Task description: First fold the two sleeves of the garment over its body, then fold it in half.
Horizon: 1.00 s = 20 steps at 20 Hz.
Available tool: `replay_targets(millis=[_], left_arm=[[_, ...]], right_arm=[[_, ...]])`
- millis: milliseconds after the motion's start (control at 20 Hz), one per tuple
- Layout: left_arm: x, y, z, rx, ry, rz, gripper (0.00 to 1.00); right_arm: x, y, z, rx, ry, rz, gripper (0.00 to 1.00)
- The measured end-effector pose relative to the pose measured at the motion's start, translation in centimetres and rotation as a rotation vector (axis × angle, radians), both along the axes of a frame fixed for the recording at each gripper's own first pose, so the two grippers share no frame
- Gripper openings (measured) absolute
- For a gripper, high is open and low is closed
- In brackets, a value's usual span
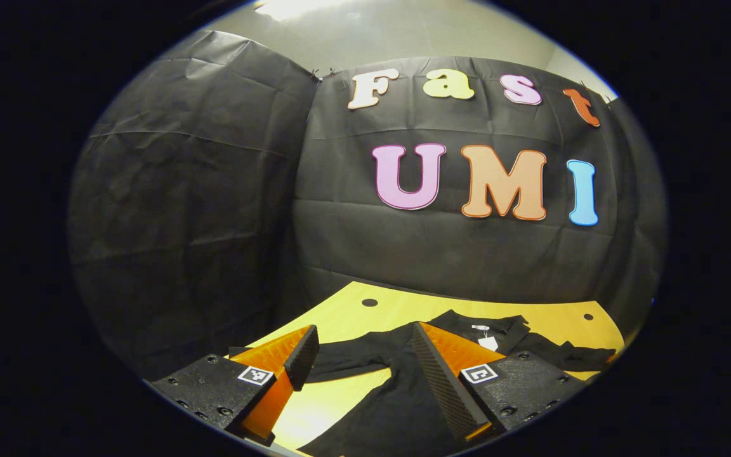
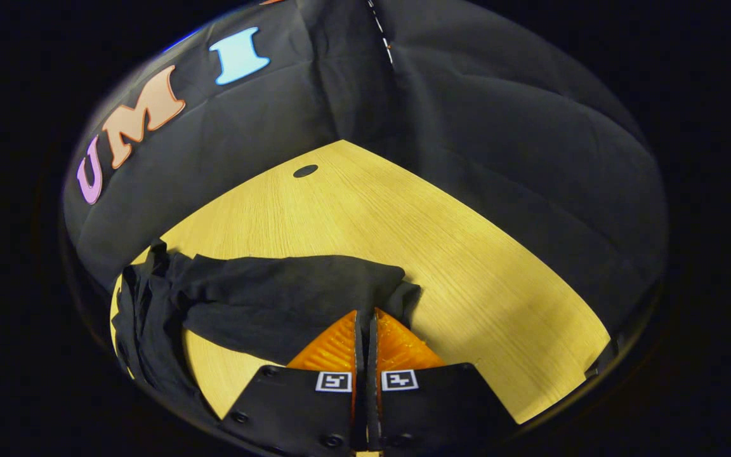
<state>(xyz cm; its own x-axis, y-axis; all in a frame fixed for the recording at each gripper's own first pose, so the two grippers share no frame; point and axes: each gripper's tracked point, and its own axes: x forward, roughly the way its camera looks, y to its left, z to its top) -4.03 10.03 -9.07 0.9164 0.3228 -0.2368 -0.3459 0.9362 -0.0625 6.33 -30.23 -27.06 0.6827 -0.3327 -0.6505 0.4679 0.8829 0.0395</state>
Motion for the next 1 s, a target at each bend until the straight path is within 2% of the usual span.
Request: replay_targets(millis=[50, 150, 250, 400, 600, 800, 1000], left_arm=[[0.0, 0.0, 0.1, 0.007, -0.001, -0.001, 0.91], [0.0, 0.4, 0.5, 0.028, -0.006, -0.005, 0.91], [-0.2, 0.8, 0.7, 0.045, -0.010, 0.000, 0.91], [-0.7, 1.3, 0.6, 0.044, -0.002, 0.009, 0.91], [-1.5, 2.3, 0.3, 0.030, 0.002, 0.027, 0.94], [-2.8, 4.0, 0.5, 0.036, 0.000, 0.049, 0.93], [-4.6, 5.9, -0.6, 0.016, 0.017, 0.082, 0.93]], right_arm=[[0.0, 0.0, 0.1, -0.030, 0.015, 0.003, 0.03], [0.3, 1.5, 0.8, -0.074, 0.022, 0.065, 0.03], [1.9, 5.0, 2.9, -0.081, -0.049, 0.154, 0.03], [3.9, 12.4, 7.4, -0.082, -0.149, 0.305, 0.02], [5.5, 25.1, 11.9, -0.063, -0.243, 0.543, 0.02], [6.2, 35.7, 11.5, -0.005, -0.223, 0.720, 0.02], [7.7, 44.0, 8.2, 0.003, -0.139, 0.831, 0.02]])
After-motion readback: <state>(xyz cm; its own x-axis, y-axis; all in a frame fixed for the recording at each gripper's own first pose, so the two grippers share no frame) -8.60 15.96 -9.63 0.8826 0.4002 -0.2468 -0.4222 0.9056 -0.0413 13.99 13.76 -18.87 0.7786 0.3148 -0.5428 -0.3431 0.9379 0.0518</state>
